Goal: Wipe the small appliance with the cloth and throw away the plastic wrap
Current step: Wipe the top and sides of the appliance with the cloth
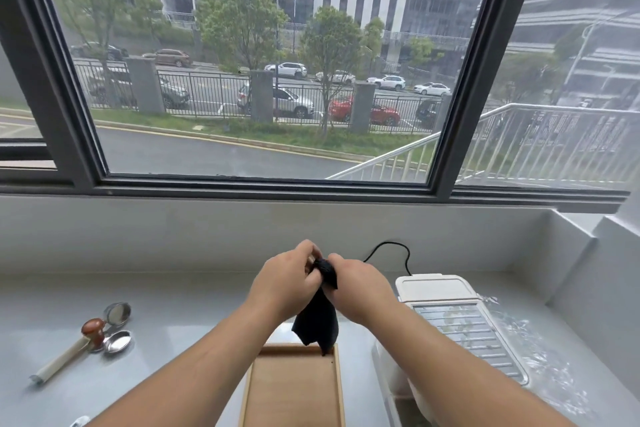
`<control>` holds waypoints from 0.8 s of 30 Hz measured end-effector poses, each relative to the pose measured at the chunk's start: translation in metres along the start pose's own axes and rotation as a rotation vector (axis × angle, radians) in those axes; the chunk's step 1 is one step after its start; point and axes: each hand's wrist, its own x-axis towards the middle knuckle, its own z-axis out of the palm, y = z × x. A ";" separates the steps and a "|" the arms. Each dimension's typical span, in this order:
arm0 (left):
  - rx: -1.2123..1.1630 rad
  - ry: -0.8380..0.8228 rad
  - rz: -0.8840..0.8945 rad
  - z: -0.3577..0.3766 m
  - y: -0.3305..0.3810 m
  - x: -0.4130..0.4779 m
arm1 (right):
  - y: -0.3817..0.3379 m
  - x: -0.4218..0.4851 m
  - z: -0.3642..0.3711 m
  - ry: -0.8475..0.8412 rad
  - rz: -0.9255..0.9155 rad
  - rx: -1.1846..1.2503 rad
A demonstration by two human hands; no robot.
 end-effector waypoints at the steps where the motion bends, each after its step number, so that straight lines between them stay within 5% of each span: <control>1: 0.005 0.003 0.010 -0.001 0.003 0.001 | 0.001 0.000 -0.006 0.012 -0.006 -0.016; 13: -0.029 -0.050 0.104 0.019 0.036 0.012 | 0.033 -0.004 -0.058 0.102 -0.002 -0.095; 24: 0.070 -0.095 0.087 0.064 0.085 0.035 | 0.084 -0.025 -0.103 0.268 0.104 0.151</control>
